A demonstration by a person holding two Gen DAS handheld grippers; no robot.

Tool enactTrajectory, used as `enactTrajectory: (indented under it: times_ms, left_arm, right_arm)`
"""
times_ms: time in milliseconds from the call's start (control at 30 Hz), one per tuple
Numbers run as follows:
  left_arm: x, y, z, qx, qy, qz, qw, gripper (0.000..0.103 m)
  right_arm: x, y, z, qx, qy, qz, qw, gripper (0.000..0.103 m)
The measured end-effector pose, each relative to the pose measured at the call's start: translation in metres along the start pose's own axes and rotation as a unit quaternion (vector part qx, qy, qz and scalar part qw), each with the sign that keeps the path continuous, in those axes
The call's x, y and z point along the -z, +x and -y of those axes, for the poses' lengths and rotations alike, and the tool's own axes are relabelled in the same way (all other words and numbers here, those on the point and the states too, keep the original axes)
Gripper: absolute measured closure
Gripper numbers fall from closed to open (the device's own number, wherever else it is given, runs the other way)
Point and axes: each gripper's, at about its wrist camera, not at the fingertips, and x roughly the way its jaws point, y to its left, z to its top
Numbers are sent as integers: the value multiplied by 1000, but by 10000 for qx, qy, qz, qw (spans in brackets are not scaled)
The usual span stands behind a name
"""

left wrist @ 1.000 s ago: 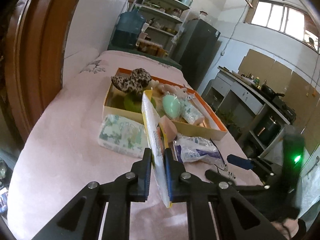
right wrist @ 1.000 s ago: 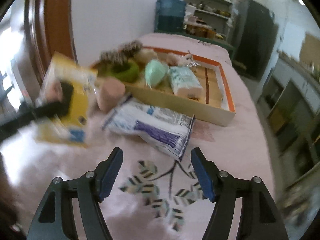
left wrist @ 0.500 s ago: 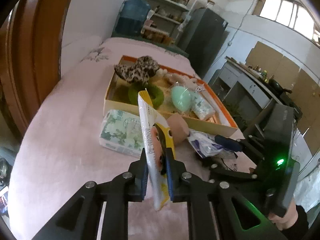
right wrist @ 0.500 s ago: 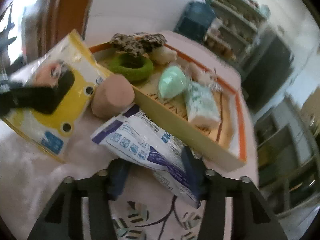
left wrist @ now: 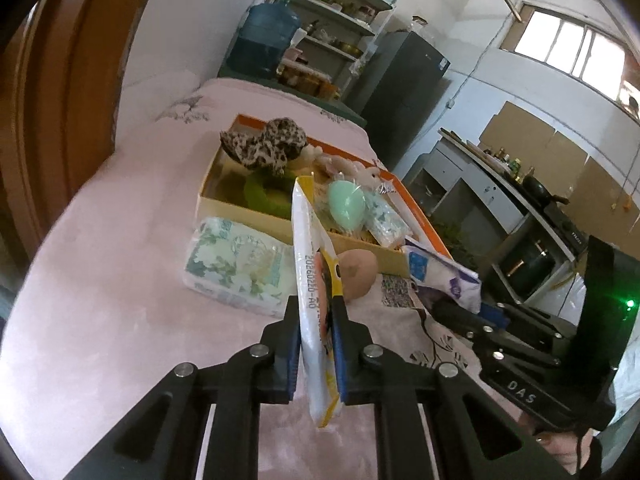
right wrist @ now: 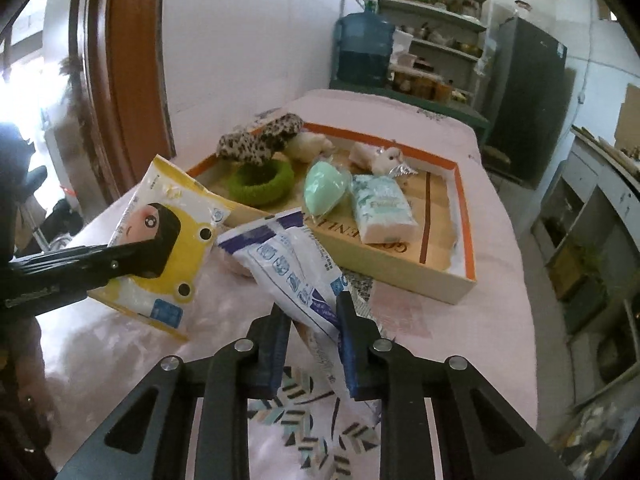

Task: Organize soft objects
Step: 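Lift the wipes pack and white-blue pack and carry both toward the box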

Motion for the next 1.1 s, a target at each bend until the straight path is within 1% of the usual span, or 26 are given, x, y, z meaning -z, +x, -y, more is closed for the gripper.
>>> enactTrajectory:
  times_ms: [133, 233, 367, 533, 667, 833, 1100]
  left_arm:
    - [-3, -12, 10, -84, 152, 148, 9997, 89]
    - [-8, -21, 20, -158, 354, 267, 9989, 89]
    - [-16, -29, 31, -177, 539, 391, 9976, 89]
    - [-30, -37, 42, -150, 673, 522, 9963, 89]
    - [-39, -39, 49, -114, 737, 617, 9953, 90]
    - [-50, -37, 55, -82, 814, 713, 9941, 90]
    - [-70, -27, 60, -65, 843, 754, 9936, 90]
  right_arm:
    - [0, -13, -1, 35, -29, 127, 9999, 82]
    - [-4, -22, -2, 75, -64, 246, 9996, 84]
    - [-11, -34, -1, 138, -74, 384, 9991, 85]
    - [-22, -44, 4, 1, 42, 544, 9985, 86]
    - [-31, -47, 9, -212, 184, 614, 9977, 87]
    - [-40, -48, 13, -193, 251, 672, 9972, 87]
    - [-57, -44, 22, -87, 233, 780, 9966, 87]
